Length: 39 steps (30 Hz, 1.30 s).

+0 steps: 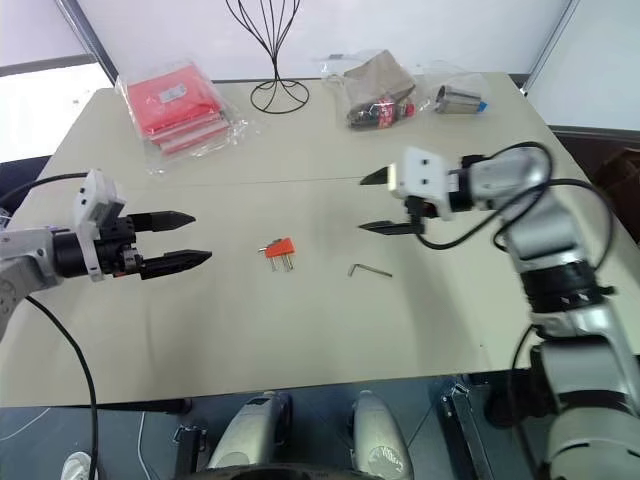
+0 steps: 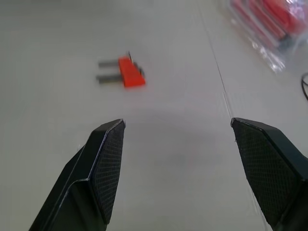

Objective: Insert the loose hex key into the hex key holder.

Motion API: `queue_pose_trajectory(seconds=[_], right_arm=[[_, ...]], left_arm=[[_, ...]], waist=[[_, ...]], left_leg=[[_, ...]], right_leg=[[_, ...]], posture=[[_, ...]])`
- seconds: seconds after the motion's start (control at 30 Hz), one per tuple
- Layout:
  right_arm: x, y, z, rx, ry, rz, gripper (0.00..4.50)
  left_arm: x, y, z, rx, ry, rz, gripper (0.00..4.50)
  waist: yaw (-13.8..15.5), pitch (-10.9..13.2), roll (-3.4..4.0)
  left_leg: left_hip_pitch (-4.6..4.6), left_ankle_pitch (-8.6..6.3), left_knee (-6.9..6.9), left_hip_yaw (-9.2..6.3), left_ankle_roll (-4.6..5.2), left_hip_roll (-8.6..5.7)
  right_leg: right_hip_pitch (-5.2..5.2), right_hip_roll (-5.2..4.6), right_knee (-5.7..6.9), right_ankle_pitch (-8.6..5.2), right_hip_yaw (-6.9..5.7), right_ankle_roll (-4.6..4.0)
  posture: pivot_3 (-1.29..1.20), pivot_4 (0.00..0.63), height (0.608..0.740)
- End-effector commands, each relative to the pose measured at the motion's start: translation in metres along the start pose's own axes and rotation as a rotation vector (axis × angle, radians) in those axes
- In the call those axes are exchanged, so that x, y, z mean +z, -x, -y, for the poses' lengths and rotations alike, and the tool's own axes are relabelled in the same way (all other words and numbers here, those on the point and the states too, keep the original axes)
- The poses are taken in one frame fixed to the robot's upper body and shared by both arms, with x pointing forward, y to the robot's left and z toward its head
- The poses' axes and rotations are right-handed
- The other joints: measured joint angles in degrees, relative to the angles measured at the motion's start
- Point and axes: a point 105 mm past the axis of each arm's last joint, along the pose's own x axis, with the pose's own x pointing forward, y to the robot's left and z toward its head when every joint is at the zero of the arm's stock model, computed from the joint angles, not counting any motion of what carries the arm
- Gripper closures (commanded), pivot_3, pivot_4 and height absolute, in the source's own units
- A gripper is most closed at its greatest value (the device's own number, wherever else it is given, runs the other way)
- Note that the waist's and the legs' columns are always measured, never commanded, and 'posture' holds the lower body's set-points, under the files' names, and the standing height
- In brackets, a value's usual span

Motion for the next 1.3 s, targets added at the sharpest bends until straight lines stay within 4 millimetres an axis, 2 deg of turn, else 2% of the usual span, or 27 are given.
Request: queue_pose_trajectory(seconds=[0.03,0.13,0.23,0.5,0.77,1.03,1.3], right_arm=[[-0.005,-0.028,0.004,0.039,0.026,-0.002,0.84],[-0.015,-0.055,0.002,0.055,0.031,-0.004,0.84],[-0.023,-0.071,-0.001,0.06,0.034,-0.008,0.84],[-0.031,-0.102,-0.009,0.05,-0.012,0.019,0.84],[-0.032,-0.114,-0.012,0.025,-0.021,0.023,0.84],[-0.037,-0.116,-0.016,0.027,-0.014,0.007,0.84],[-0.033,-0.126,-0.028,0.058,-0.041,0.043,0.84]], left_arm=[[0.012,0.002,0.004,0.024,-0.05,0.033,0.07],[0.012,0.004,0.006,0.052,-0.049,0.039,0.07],[0.011,0.01,0.009,0.083,-0.042,0.041,0.07],[0.005,0.022,0.018,0.138,-0.02,0.03,0.07],[0.005,0.021,0.018,0.141,-0.019,0.028,0.07],[0.007,0.019,0.016,0.137,-0.025,0.028,0.07],[0.005,0.019,0.018,0.131,-0.022,0.021,0.07]], waist=[[-0.1,0.0,0.0],[0.03,0.0,0.0],[-0.26,0.01,-0.01],[-0.45,0.01,-0.01],[-0.45,0.01,-0.01],[-0.46,0.01,-0.01],[-0.49,0.01,-0.01]], left_leg=[[0.0,0.0,0.0,-0.01,-0.01,0.0],[-0.03,0.01,0.0,-0.07,-0.02,-0.08],[-0.06,0.01,0.0,-0.05,-0.02,-0.12],[-0.02,0.07,-0.05,-0.14,-0.13,-0.07],[0.0,0.11,-0.05,-0.17,-0.2,-0.1],[0.01,0.12,-0.07,-0.16,-0.22,-0.1],[0.01,0.12,-0.07,-0.17,-0.22,-0.09]], right_leg=[[-0.01,0.01,0.02,0.0,-0.01,0.0],[0.0,-0.03,0.03,0.0,-0.05,0.0],[-0.03,-0.09,0.01,0.01,-0.04,0.02],[-0.1,-0.02,0.18,0.01,-0.04,0.0],[-0.11,-0.02,0.27,0.0,-0.05,-0.01],[-0.16,0.0,0.36,0.0,-0.05,-0.02],[-0.16,0.01,0.37,0.0,-0.05,-0.02]], posture=[[0.0,0.15,0.74],[0.0,0.15,0.74],[0.0,0.15,0.74],[0.0,0.15,0.74],[0.0,0.15,0.74],[0.0,0.15,0.74],[0.0,0.15,0.74]])
